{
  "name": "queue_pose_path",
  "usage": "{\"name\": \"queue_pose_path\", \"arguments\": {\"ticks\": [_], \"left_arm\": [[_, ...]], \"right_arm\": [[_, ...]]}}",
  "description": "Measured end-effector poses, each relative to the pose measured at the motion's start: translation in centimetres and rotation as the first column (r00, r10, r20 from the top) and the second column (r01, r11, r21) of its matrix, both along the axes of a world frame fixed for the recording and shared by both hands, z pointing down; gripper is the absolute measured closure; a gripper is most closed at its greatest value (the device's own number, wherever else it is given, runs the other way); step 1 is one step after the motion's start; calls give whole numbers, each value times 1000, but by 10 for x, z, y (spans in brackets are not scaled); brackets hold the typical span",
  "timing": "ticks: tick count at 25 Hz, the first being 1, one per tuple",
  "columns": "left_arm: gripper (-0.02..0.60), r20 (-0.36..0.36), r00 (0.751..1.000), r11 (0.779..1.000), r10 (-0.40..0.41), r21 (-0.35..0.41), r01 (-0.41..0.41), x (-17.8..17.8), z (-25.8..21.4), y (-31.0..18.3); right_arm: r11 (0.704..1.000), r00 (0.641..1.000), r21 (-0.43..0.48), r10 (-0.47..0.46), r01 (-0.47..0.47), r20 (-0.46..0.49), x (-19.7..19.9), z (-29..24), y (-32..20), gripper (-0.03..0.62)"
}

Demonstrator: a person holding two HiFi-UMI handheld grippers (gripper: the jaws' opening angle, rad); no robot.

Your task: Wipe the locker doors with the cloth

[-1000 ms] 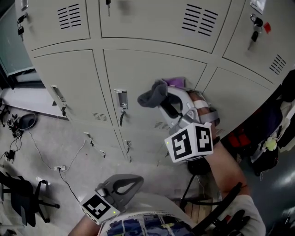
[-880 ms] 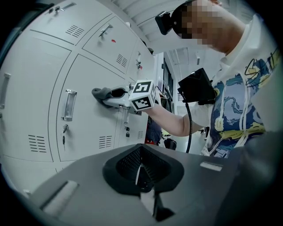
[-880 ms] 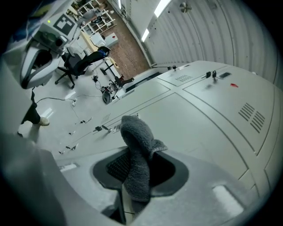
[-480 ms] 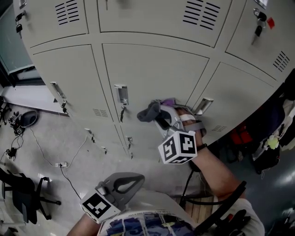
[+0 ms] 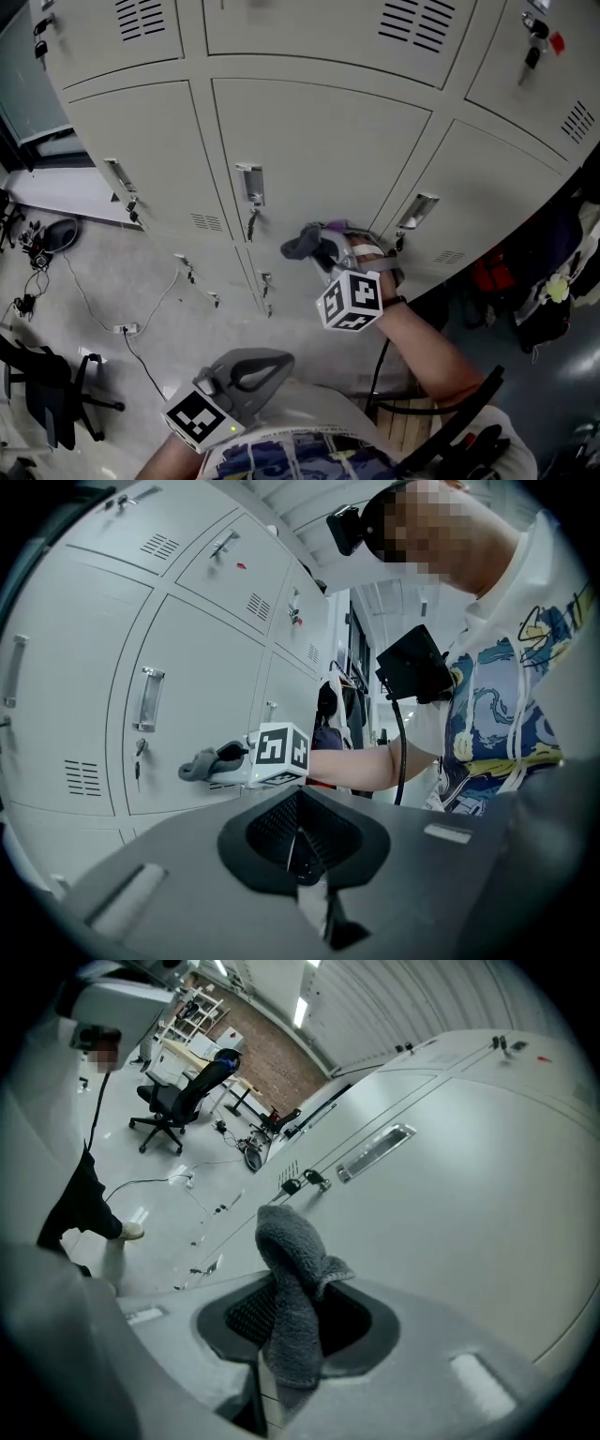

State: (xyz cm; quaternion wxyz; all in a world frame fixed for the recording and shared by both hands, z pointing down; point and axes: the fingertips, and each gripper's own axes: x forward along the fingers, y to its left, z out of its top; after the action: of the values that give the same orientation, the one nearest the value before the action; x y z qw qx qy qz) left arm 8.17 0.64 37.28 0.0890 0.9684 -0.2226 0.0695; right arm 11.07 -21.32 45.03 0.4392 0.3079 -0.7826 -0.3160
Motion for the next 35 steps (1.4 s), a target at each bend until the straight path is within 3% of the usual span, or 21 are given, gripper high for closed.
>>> {"name": "queue_pose_path", "arguments": {"ticks": [13, 17, 20, 23, 28, 35], "left_arm": [[578, 5, 1000, 1000, -7, -9, 7, -4, 4, 5], [578, 16, 1000, 1000, -4, 1, 4, -7, 5, 5], [578, 10, 1000, 1000, -4, -4, 4, -7, 5, 6], [578, 3, 1000, 1000, -4, -2, 4, -9, 3, 5], [578, -2, 1000, 1000, 10, 10, -10, -5, -1, 3], [578, -1, 1000, 999, 17, 30, -17, -2, -5, 2]], "right_arm": [[984, 999, -176, 20, -26, -37, 2, 83, 0, 482], [975, 998, -222, -3, -11, -63, 1, 86, 3, 482], [974, 998, -226, -30, 19, -49, -2, 57, 18, 482], [987, 998, -148, -70, 68, -5, -13, -6, 32, 482], [990, 991, 87, -117, 111, 63, -22, -139, 44, 482], [918, 988, 388, -128, 84, 88, -29, -265, 46, 482]]}}
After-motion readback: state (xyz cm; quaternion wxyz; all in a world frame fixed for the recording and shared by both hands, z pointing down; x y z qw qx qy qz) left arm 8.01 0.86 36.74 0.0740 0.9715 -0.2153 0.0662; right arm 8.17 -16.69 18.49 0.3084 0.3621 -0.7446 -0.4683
